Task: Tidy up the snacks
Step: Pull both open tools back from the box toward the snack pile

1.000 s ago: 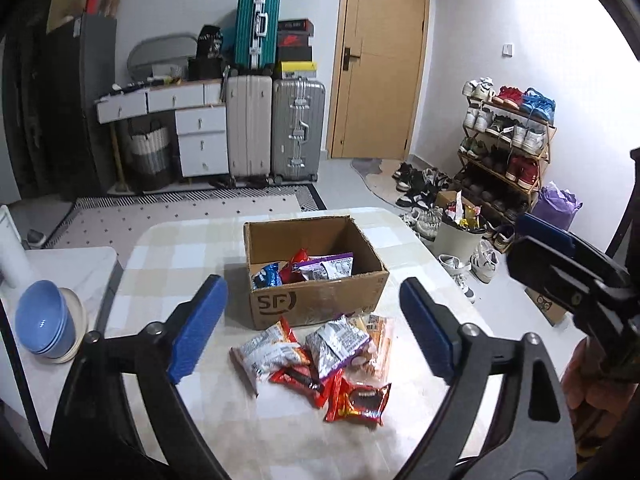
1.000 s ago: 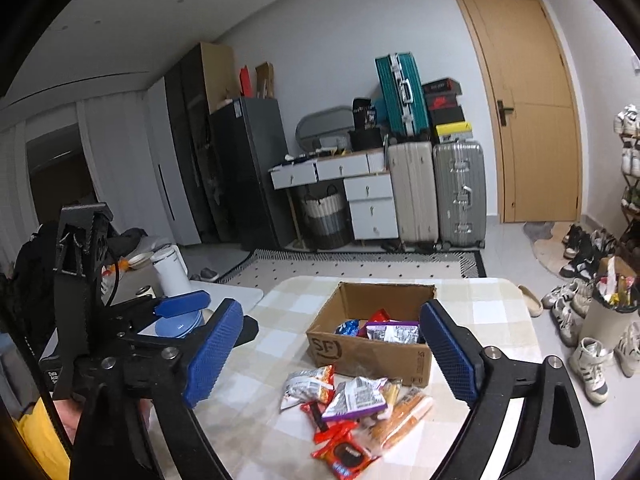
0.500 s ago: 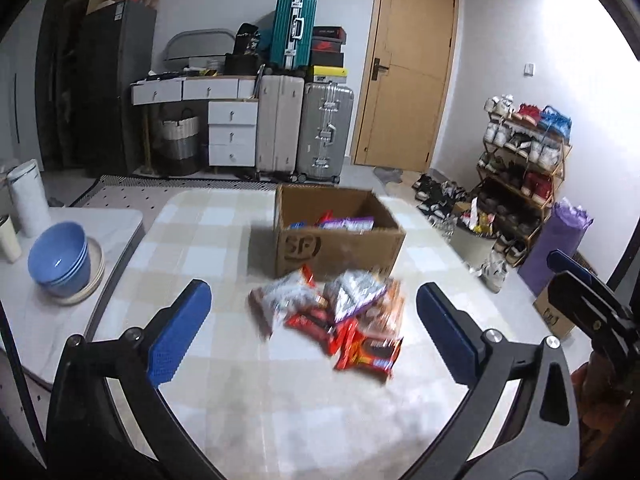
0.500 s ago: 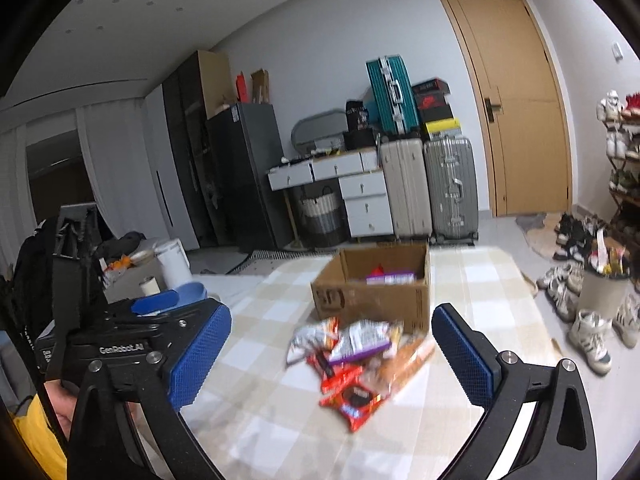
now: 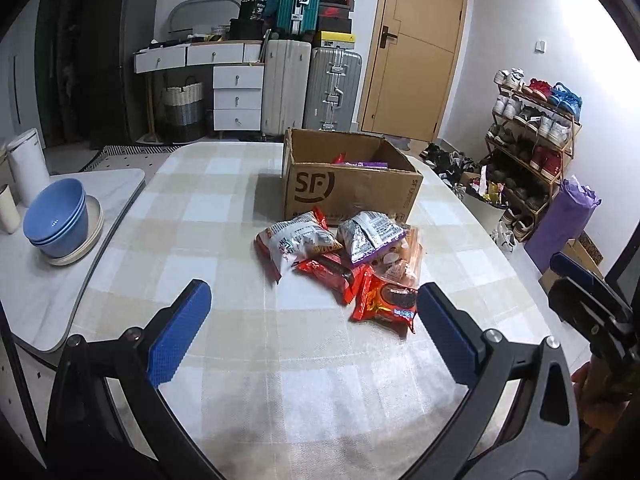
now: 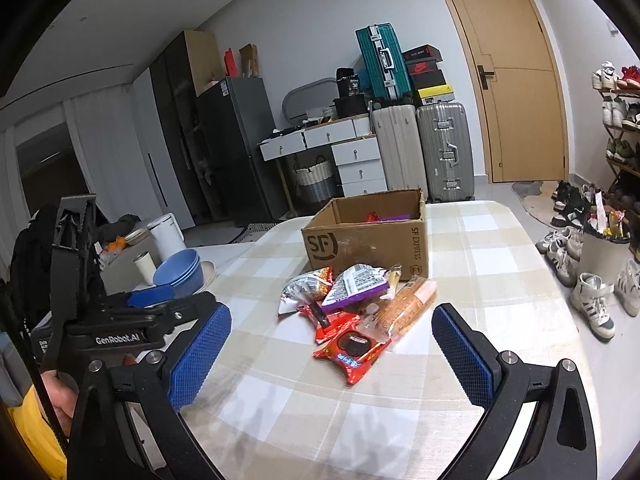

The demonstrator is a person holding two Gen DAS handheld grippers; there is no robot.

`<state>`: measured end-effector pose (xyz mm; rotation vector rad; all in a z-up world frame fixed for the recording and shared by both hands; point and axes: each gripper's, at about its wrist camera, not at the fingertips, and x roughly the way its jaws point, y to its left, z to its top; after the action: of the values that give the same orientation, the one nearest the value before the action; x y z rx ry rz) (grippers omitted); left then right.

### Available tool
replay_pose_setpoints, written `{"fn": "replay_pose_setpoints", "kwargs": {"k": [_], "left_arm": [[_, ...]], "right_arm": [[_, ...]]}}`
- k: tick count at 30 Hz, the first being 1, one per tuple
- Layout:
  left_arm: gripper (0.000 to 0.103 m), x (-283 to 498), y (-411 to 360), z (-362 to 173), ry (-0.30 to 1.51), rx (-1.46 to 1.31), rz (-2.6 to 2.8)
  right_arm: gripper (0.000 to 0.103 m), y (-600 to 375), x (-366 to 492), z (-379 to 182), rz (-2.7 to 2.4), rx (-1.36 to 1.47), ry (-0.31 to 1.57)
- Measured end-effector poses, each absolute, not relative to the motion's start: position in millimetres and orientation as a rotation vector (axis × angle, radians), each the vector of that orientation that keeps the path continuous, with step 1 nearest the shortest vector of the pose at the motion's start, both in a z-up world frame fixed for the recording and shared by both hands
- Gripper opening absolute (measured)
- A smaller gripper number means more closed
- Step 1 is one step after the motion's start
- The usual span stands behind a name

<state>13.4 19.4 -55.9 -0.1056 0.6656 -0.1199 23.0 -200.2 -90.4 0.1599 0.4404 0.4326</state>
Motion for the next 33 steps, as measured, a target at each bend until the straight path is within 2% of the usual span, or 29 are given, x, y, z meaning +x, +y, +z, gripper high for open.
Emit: {"fn": "replay_pose_setpoints", "kwargs": {"k": [33], "left_arm": [[0.103, 56, 9, -114, 0.772, -0.098, -0.108]], "right_arm": [[0.102, -203, 42, -121, 0.457, 0.233, 0.493]]}}
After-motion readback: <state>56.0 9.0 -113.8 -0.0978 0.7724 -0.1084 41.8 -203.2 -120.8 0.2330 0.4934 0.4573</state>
